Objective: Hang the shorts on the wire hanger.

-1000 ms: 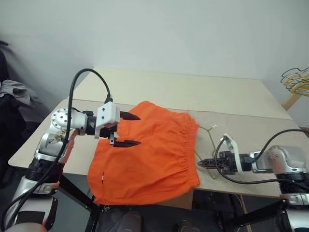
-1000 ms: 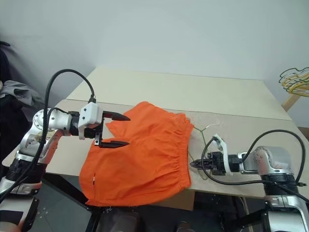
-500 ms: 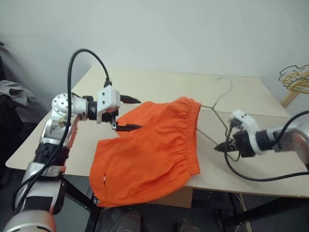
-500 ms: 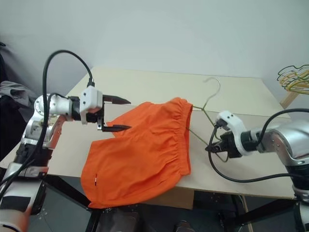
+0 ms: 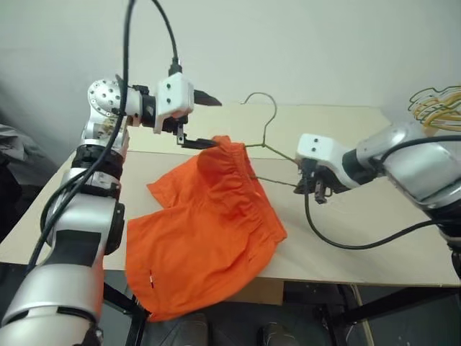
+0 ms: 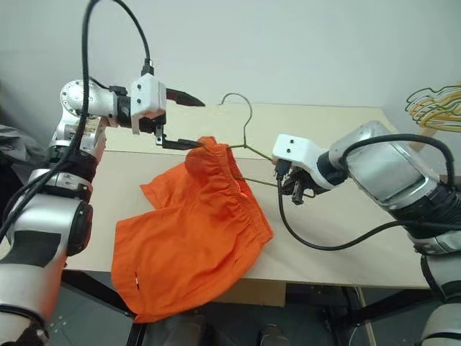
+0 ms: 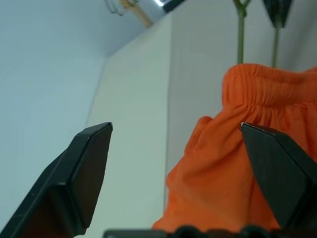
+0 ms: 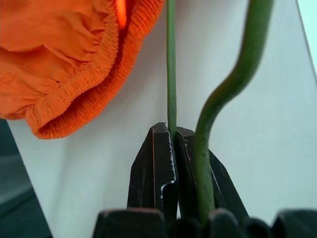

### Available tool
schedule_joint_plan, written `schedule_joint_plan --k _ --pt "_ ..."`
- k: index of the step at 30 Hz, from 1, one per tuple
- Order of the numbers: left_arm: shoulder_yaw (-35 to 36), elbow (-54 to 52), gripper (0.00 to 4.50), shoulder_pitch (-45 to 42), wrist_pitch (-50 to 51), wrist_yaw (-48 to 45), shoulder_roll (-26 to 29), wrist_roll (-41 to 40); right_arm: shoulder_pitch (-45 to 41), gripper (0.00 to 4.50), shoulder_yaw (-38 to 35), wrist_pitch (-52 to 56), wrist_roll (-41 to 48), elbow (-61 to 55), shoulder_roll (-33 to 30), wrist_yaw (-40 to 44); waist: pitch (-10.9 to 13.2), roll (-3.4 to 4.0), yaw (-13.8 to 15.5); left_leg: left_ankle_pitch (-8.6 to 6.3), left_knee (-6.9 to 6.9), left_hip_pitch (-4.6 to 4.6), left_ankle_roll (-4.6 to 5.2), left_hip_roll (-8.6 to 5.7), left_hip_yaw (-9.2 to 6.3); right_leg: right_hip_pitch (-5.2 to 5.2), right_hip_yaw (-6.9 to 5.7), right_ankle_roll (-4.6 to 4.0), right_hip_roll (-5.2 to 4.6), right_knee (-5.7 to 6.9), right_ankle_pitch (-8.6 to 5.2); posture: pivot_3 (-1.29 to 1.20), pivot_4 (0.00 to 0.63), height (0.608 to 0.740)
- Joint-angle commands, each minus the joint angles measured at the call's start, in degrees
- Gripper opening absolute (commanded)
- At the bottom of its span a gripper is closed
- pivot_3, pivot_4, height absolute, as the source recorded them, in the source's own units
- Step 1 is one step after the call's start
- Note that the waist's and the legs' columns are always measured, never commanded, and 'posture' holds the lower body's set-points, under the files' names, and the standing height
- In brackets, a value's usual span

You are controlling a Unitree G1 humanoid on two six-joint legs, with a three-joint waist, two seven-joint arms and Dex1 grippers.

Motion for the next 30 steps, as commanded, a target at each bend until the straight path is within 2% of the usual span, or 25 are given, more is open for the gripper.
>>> schedule_joint_plan --k 1,8,15,18,30 --pt "-1.5 2.76 4.48 -2.75 -2.83 -4.95 0.0 2.27 -2.72 0.0 -0.28 -2.36 -2.68 -0.51 0.0 3.32 0.0 0.0 0.0 0.0 0.0 0.0 0.0 0.0 0.0 0.0 0.0 0.0 0.0 0.0 0.0 0.13 0.0 0.74" --pt "-3.89 5.62 4.48 -1.79 -5.82 -6.69 -2.29 6.41 -3.91 0.0 -0.07 -2.81 -5.85 0.25 1.31 6.9 0.0 0.0 -0.04 0.0 0.29 0.01 0.0 0.02 -0.01 -0.01 0.0 0.0 0.0 0.35 -0.01 0.12 0.0 0.74" --pt "-7.72 9.06 4.48 -1.39 -7.92 2.19 -2.6 14.79 -4.4 0.0 -1.16 -1.59 -6.69 0.39 2.23 8.74 0.0 0.0 -0.16 0.01 0.57 0.07 -0.02 0.04 0.0 -0.06 0.02 -0.03 0.01 0.8 -0.03 0.11 0.0 0.74" --pt "-7.88 10.15 3.95 -1.06 -8.23 2.17 -2.71 15.62 -4.86 0.0 -1.8 -0.64 -6.39 0.76 2.6 9.23 0.0 0.01 -0.25 0.01 0.67 0.07 -0.02 0.06 0.0 -0.08 0.02 -0.05 0.03 0.89 -0.04 0.09 0.0 0.74" --pt "-7.33 10.98 0.04 -0.61 -8.02 0.74 -3.4 16.15 -6.01 0.0 -3.19 1.56 -5.56 1.78 3.33 9.75 0.0 0.0 -0.83 0.01 0.75 0.04 -0.03 0.07 0.02 -0.09 0.02 -0.05 0.02 0.9 -0.04 0.08 0.0 0.74"
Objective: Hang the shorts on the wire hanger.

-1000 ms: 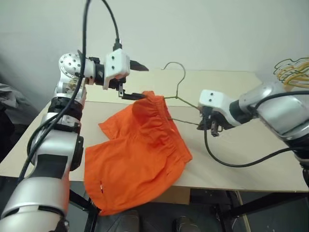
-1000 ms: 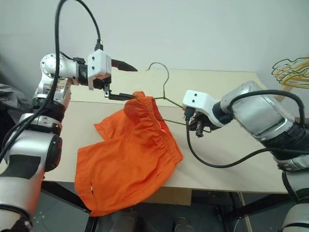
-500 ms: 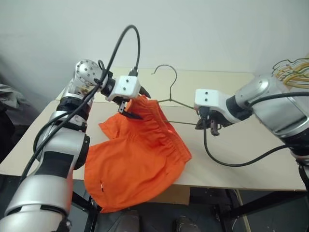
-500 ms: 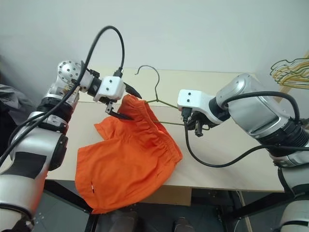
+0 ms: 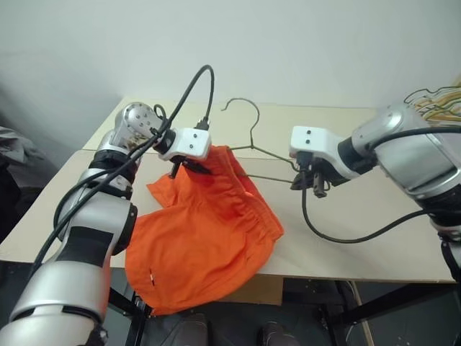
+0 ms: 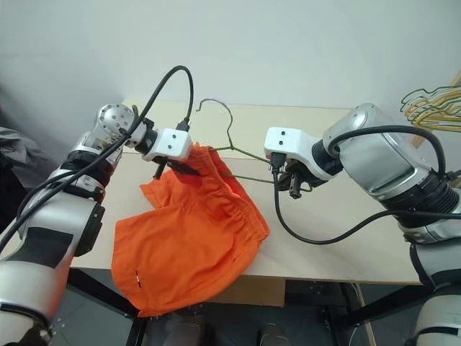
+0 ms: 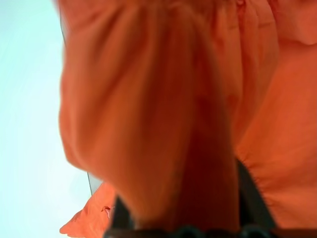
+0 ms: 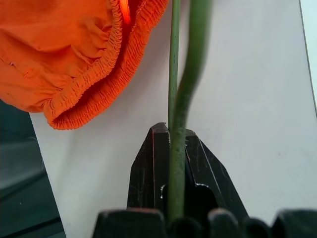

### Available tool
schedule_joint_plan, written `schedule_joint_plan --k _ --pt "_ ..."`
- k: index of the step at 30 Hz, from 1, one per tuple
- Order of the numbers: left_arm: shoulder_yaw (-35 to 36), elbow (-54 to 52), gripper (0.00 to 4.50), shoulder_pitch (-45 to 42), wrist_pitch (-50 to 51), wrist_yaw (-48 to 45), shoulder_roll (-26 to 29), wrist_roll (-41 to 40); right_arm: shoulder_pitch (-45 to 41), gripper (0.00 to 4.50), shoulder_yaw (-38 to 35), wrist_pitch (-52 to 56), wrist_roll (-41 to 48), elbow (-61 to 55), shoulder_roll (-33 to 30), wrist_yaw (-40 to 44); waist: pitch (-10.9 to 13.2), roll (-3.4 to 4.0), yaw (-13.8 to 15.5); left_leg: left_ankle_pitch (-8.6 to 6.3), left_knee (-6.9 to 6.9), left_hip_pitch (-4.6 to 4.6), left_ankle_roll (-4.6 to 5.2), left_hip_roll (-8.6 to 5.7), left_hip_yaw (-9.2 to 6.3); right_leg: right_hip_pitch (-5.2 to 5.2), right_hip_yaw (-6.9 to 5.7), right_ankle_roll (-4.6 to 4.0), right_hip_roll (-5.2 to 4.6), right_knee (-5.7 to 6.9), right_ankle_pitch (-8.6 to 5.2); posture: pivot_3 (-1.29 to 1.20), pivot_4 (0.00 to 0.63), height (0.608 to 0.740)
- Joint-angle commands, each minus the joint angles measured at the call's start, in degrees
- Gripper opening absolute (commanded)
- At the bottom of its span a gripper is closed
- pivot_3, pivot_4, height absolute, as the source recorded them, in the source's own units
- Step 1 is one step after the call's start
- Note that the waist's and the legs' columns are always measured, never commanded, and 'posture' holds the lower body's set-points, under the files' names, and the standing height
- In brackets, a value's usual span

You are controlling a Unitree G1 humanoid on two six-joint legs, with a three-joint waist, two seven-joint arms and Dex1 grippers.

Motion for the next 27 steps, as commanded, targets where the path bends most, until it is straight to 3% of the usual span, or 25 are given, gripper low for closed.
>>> schedule_joint_plan --k 1,6,11,19,24,27 --pt "0.96 0.0 0.04 -0.46 -0.26 0.04 -0.17 -0.7 -2.11 0.0 -3.11 0.22 0.35 -0.87 -0.25 0.74 0.0 0.0 -0.24 0.0 0.0 0.0 0.0 0.0 0.0 0.0 -0.01 0.0 0.0 0.0 0.0 0.08 0.0 0.74" --pt "2.13 0.37 0.04 -0.81 1.71 2.42 -0.72 -1.02 2.72 0.0 -5.83 -7.49 -0.78 -3.27 -0.98 -1.62 0.0 0.0 -0.6 0.0 0.02 0.0 0.0 0.0 -0.01 0.01 0.0 0.01 0.0 0.02 0.0 0.08 0.0 0.74" --pt "4.26 0.34 0.0 -1.34 5.3 1.55 -0.76 -2.65 8.33 1.5 -11.03 -5.18 -0.01 -6.62 -1.97 -4.89 0.0 0.0 -0.66 0.0 0.05 0.01 0.0 -0.01 -0.01 0.01 0.0 0.01 0.0 0.07 0.0 0.08 0.0 0.74" --pt "6.79 -0.4 0.0 -0.67 11.04 -1.89 0.75 -4.59 22.81 4.39 -34.91 8.75 5.82 -13.67 -4.59 -14.37 0.0 -0.01 -0.61 0.0 0.09 -0.01 0.0 -0.03 -0.06 0.07 0.0 0.01 0.0 0.03 0.01 0.05 0.0 0.74" --pt "7.2 -1.16 0.0 -0.26 13.44 -2.75 1.22 -5.11 34.91 4.48 -52.99 15.49 9.99 -19.05 -3.43 -16.96 -0.01 -0.02 -0.7 0.0 0.1 0.03 0.01 -0.03 -0.11 0.13 -0.01 0.01 0.01 0.04 0.01 0.05 0.0 0.74" --pt "7.15 -1.3 0.0 -0.18 14.0 -2.12 1.11 -5.07 43.83 4.48 -61.0 18.63 14.21 -25.71 0.38 -16.91 -0.03 -0.04 -0.8 0.0 0.11 0.1 0.01 -0.02 -0.15 0.22 0.03 0.02 0.06 0.06 0.01 0.04 0.0 0.74"
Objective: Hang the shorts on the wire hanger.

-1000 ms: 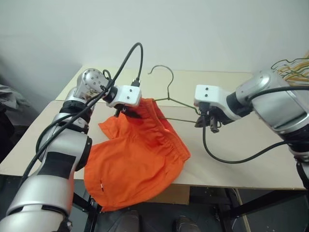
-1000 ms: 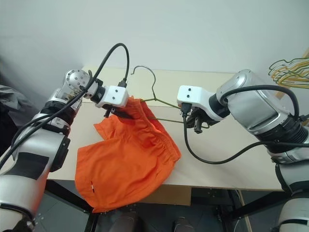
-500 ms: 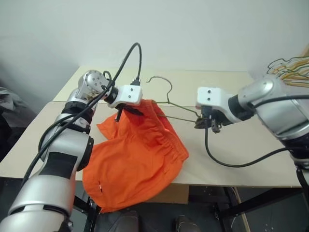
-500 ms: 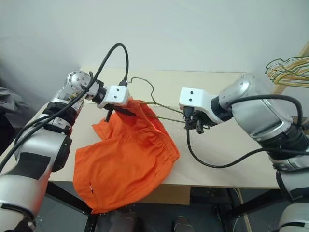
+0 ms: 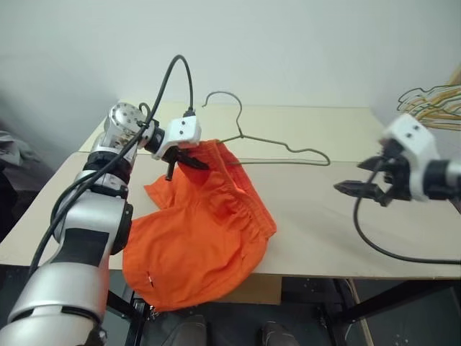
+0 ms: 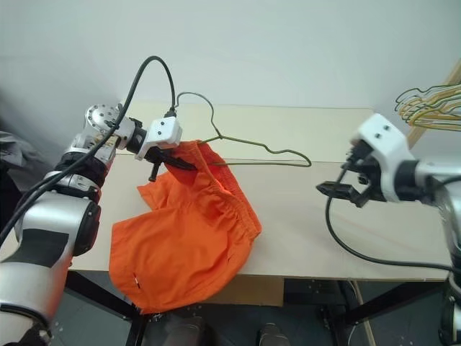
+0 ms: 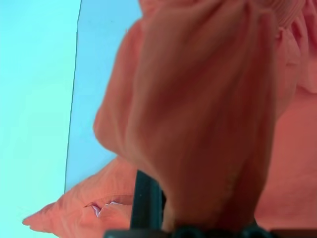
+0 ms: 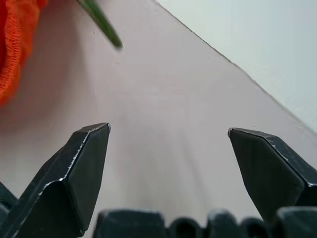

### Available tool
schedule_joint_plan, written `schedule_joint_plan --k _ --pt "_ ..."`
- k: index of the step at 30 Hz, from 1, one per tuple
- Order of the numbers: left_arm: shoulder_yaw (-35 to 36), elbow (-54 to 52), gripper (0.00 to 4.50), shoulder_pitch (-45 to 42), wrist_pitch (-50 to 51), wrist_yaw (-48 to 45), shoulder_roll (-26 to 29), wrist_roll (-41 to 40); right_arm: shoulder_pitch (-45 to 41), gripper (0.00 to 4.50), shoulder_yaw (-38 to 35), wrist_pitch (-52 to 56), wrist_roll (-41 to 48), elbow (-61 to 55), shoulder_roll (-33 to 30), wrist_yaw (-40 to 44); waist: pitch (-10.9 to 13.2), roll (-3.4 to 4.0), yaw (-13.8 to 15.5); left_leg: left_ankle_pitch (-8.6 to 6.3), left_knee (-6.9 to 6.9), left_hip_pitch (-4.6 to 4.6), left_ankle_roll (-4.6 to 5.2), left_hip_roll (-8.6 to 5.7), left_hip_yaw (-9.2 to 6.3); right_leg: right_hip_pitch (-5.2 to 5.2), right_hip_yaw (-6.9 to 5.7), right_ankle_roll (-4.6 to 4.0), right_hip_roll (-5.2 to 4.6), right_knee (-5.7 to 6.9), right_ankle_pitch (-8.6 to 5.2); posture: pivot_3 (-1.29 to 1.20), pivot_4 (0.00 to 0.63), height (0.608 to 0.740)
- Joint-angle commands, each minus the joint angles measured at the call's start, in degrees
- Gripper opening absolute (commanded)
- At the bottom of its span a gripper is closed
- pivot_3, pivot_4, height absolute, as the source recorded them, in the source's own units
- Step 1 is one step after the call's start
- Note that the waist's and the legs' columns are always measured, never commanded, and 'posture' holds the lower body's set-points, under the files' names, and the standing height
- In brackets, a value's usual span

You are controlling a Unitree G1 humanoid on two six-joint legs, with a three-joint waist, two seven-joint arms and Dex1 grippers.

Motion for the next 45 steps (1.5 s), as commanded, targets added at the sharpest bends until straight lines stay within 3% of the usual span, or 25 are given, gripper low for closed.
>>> schedule_joint_plan --k 1,4,7,10,14,19,21,28,33,39,45 --pt "1.14 -1.71 0.0 -1.0 0.82 0.84 -0.01 -1.05 8.3 4.48 -9.04 3.32 5.57 -9.42 6.13 -1.01 -0.01 -0.02 -0.24 0.0 0.0 0.02 0.0 0.0 -0.01 0.02 0.01 0.0 0.01 0.0 0.0 0.04 0.0 0.74" --pt "1.11 -1.78 0.0 -0.88 1.09 1.33 -0.32 -0.97 14.79 4.48 -9.8 5.41 8.81 -15.4 16.43 -5.19 -0.08 -0.13 -0.9 0.0 0.02 0.22 0.01 0.06 -0.13 0.26 0.06 0.01 0.18 -0.01 0.0 0.04 0.0 0.74" --pt "1.04 -1.72 0.0 -0.9 1.32 1.73 -0.62 -0.88 17.43 4.48 -2.03 4.48 7.84 -17.16 28.36 -14.54 -0.06 -0.03 -2.15 0.02 0.06 0.37 0.02 0.05 -0.11 0.35 0.15 0.07 0.2 0.08 0.0 0.04 0.0 0.74" --pt "0.97 -1.65 0.0 -0.95 1.38 2.11 -0.81 -0.75 17.03 4.48 3.04 4.39 8.27 -16.67 35.49 -19.94 -0.05 -0.02 -3.55 0.04 0.09 0.8 0.01 0.14 -0.13 0.84 0.16 0.37 0.29 0.03 -0.18 0.04 0.0 0.74" --pt "1.04 -1.9 0.0 -0.95 1.6 2.32 -0.89 -0.78 14.97 4.48 6.39 5.44 10.21 -15.07 41.72 -23.91 -0.05 -0.01 -4.84 0.03 0.0 0.99 0.01 0.19 -0.16 0.98 0.15 0.38 0.34 0.03 -0.2 0.05 0.0 0.74" --pt "1.16 -2.22 0.0 -0.64 1.64 2.34 -0.7 -0.94 13.1 4.48 8.23 7.04 11.5 -12.1 44.62 -26.89 -0.05 -0.01 -4.92 0.02 -0.08 0.97 0.02 0.18 -0.18 0.98 0.16 0.32 0.34 -0.02 -0.2 0.06 0.0 0.74" --pt "1.18 -2.26 0.0 -0.49 1.57 2.43 -0.58 -0.94 12.52 4.11 8.93 7.64 12.14 -10.51 45.36 -27.73 -0.05 -0.01 -4.92 0.02 -0.08 0.97 0.02 0.18 -0.18 0.98 0.15 0.31 0.34 -0.02 -0.19 0.06 0.0 0.74" --pt "1.22 -2.34 0.0 -0.23 1.48 2.85 -0.37 -0.94 13.09 1.81 9.99 6.93 14.08 -8.34 45.52 -29.12 -0.05 -0.01 -4.89 0.03 -0.08 0.98 0.02 0.18 -0.19 0.99 0.15 0.4 0.34 -0.01 -0.24 0.07 0.0 0.74" --pt "1.27 -2.71 0.0 0.35 1.27 2.56 0.07 -1.07 12.33 0.15 6.58 6.54 15.87 -7.68 46.55 -30.23 -0.05 -0.01 -4.89 0.03 -0.08 0.98 0.02 0.18 -0.19 0.99 0.15 0.4 0.34 -0.02 -0.24 0.07 0.0 0.74" --pt "1.41 -3.6 0.0 1.86 0.15 -0.09 1.45 -1.73 11.38 0.01 3.15 5.08 16.39 -6.34 40.11 -29.79 -0.05 -0.01 -4.93 0.03 -0.08 0.97 0.02 0.18 -0.18 0.99 0.15 0.4 0.33 -0.02 -0.24 0.06 0.0 0.74" --pt "-3.82 -7.63 0.0 5.65 -2.07 -4.79 6.15 -6.62 13.77 0.01 7.73 -4.45 11.84 -1.58 17.45 -22.71 -0.03 0.02 -5.1 0.02 -0.09 0.98 0.02 0.15 -0.12 0.99 0.17 0.4 0.25 -0.09 -0.26 0.05 0.0 0.74"
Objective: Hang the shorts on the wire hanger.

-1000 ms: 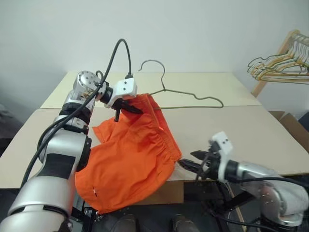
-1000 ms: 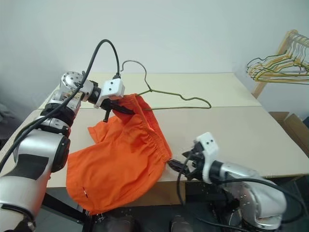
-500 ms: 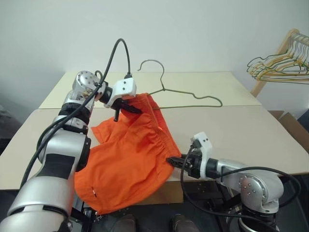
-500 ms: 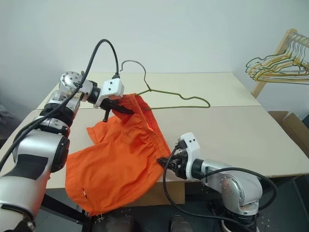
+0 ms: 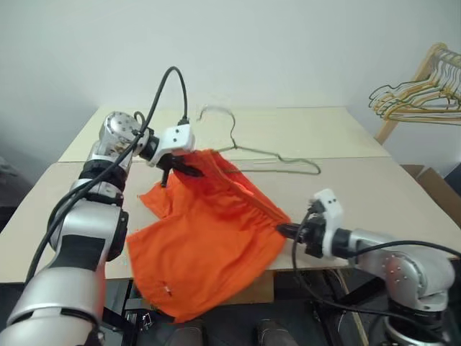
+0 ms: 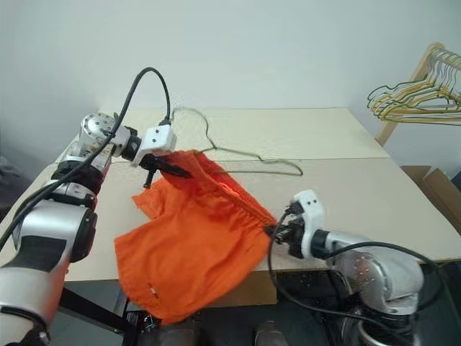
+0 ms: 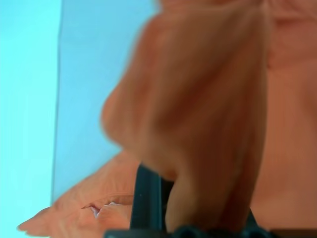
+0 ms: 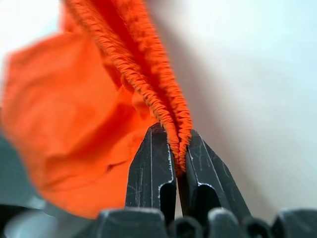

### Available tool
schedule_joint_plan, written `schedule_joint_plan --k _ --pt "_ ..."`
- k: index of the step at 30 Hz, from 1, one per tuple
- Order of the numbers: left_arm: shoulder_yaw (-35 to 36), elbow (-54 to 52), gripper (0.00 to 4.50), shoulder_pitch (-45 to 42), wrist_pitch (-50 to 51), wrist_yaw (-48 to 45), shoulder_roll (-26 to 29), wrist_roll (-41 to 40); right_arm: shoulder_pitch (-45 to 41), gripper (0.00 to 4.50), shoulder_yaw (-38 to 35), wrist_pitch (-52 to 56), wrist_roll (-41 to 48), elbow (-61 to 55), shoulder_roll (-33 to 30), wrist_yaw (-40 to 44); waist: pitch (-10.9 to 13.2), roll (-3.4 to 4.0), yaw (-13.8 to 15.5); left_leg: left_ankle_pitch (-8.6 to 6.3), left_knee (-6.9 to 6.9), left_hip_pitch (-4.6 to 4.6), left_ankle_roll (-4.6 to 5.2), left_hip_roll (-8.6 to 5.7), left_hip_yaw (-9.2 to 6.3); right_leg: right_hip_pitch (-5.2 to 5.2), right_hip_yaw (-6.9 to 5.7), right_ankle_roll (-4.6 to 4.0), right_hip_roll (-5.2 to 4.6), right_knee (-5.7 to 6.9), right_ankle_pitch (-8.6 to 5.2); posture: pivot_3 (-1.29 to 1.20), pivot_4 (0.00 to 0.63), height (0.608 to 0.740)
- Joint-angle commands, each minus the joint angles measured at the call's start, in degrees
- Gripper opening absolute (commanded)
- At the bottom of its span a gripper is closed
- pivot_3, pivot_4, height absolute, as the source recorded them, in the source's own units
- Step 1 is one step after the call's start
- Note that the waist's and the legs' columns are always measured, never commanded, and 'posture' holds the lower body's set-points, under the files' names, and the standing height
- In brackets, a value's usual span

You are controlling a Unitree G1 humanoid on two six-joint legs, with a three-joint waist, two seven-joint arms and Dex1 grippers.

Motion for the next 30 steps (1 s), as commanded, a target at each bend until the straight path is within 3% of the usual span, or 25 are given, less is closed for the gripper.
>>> schedule_joint_plan --k 1,7,12,17,21,30 --pt "-5.22 -5.04 0.0 1.56 -1.81 -0.69 4.67 -4.94 1.12 0.01 1.04 -7.47 -3.3 3.56 -10.82 5.01 0.0 0.0 -0.12 0.0 -0.01 0.0 0.0 0.0 -0.01 0.0 0.0 0.0 0.01 -0.01 0.0 0.06 0.0 0.74" --pt "-7.72 -6.53 0.0 4.49 -1.0 -0.34 6.36 -3.93 -0.02 0.01 2.46 -17.89 -3.56 8.48 -26.21 16.21 0.01 -0.03 -0.07 0.0 -0.03 0.04 0.0 0.01 -0.01 0.02 0.02 0.01 0.03 -0.01 -0.02 0.07 0.0 0.74" --pt "-6.3 -6.58 0.0 5.46 -0.17 -0.2 6.11 -4.89 -2.79 0.01 6.33 -24.13 -5.48 12.26 -32.35 20.91 0.01 -0.02 -0.03 0.0 -0.03 0.06 0.01 0.01 0.04 0.01 0.06 -0.05 0.03 -0.02 -0.08 0.07 0.0 0.74" --pt "-2.21 -6.85 0.0 5.62 4.9 7.22 3.66 -6.87 -3.26 0.01 11.87 -29.16 -10.23 12.49 -33.6 19.67 0.02 -0.03 0.34 0.0 -0.03 0.07 0.01 0.03 0.07 0.0 0.06 -0.04 0.03 -0.02 -0.08 0.08 0.0 0.74" --pt "0.05 -10.19 0.0 6.95 7.7 2.54 3.42 -10.21 -3.68 0.01 13.61 -29.96 -11.68 13.5 -32.34 18.86 0.02 -0.03 0.38 0.0 -0.02 0.06 0.0 0.02 0.09 -0.01 0.07 -0.04 0.03 -0.02 -0.08 0.08 0.0 0.74" --pt "-7.47 -15.28 0.0 10.87 3.32 -0.69 8.12 -11.86 -5.47 0.01 13.58 -31.04 -12.56 17.06 -33.49 19.87 0.02 -0.02 0.33 0.0 -0.03 0.07 0.0 0.06 0.12 -0.03 0.09 -0.18 0.05 -0.01 -0.14 0.07 0.0 0.74"
